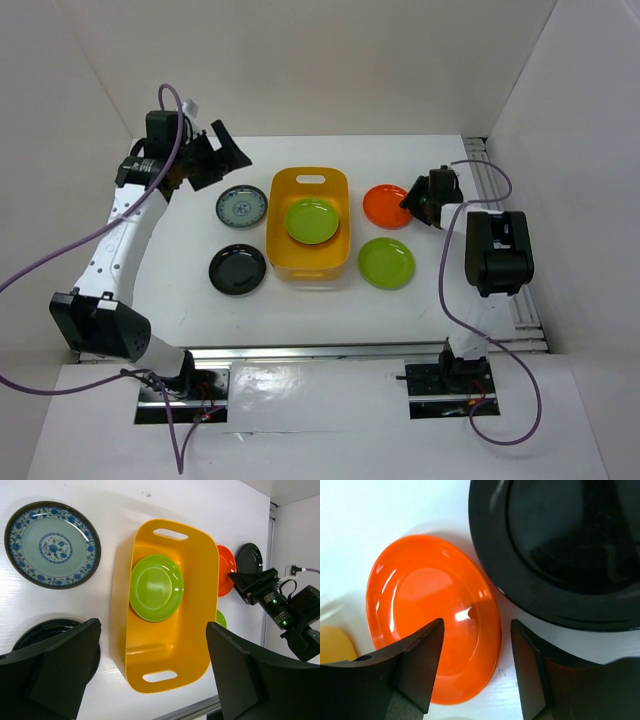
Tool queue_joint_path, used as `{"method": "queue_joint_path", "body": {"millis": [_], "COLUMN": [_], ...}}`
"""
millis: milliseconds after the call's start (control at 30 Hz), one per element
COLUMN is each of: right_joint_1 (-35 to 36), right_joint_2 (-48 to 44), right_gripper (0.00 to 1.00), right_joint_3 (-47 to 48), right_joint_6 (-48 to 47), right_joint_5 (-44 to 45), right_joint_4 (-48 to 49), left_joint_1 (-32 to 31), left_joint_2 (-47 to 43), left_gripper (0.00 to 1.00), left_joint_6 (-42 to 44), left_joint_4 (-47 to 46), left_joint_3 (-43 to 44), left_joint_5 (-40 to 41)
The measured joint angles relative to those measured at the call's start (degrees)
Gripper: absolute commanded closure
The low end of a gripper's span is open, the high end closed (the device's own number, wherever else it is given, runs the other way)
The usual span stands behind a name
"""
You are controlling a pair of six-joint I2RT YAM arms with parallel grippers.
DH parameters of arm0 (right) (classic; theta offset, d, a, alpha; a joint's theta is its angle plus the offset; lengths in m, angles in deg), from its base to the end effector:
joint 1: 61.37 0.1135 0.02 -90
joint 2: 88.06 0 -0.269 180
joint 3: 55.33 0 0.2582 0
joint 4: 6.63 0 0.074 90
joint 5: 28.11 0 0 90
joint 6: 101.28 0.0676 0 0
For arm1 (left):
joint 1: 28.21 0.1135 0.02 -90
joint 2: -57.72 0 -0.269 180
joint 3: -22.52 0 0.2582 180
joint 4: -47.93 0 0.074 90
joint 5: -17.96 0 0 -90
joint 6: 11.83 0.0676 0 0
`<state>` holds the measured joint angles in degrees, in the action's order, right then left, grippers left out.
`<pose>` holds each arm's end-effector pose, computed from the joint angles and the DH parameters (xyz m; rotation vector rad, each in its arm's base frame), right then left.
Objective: Place the plates into the plastic bin on the countertop
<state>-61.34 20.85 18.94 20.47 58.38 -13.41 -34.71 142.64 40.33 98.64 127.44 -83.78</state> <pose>0.4257 0.0044 0.1276 0.6026 2.2384 0.3547 0.3555 -0.0543 0.3982 -0.4628 2.1186 -0.6711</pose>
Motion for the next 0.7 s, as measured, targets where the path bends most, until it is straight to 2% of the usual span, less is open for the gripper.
{"method": "queue_joint_path", "body": {"millis": [100, 133, 167, 333, 400, 533, 700], "right_joint_1": [0.15, 0.2, 0.2, 0.17, 0.22, 0.55, 1.75], "right_joint_2": [0.96, 1.2, 1.53, 2.32, 2.69, 4.28, 5.14], "right_gripper": [0.5, 0.63, 0.69, 0.93, 1.0, 1.0, 1.0], "right_joint_3": [0.83, 1.14, 1.27, 1.55, 2.01, 5.35, 14.12], "right_joint_6": [0.79, 0.96, 1.09, 2.95, 3.82, 4.5, 4.17], "right_joint_5": [1.7, 2.23, 2.73, 3.13, 2.34, 1.53, 3.04], "right_joint_4": [-0.17, -0.28, -0.39, -0.72, -0.72, -3.06, -11.87], "left_joint_1": [1.27, 1.55, 1.88, 3.06, 3.56, 5.99, 10.88], "left_joint_2": [-0.17, -0.22, -0.28, -0.42, -0.42, -0.59, -0.59], "left_gripper": [0.0, 0.0, 0.0, 0.0, 0.0, 0.0, 0.0], "left_joint_6": [-0.04, -0.09, -0.11, -0.28, -1.03, -3.15, -5.62], "left_joint_4": [-0.31, -0.42, -0.55, -1.09, -1.22, -1.29, -0.72], "left_joint_3": [-0.04, -0.13, -0.28, -1.51, -1.88, -3.89, -8.09], "left_joint_5": [-0.39, -0.52, -0.63, -1.25, -1.46, -1.84, -2.01]}}
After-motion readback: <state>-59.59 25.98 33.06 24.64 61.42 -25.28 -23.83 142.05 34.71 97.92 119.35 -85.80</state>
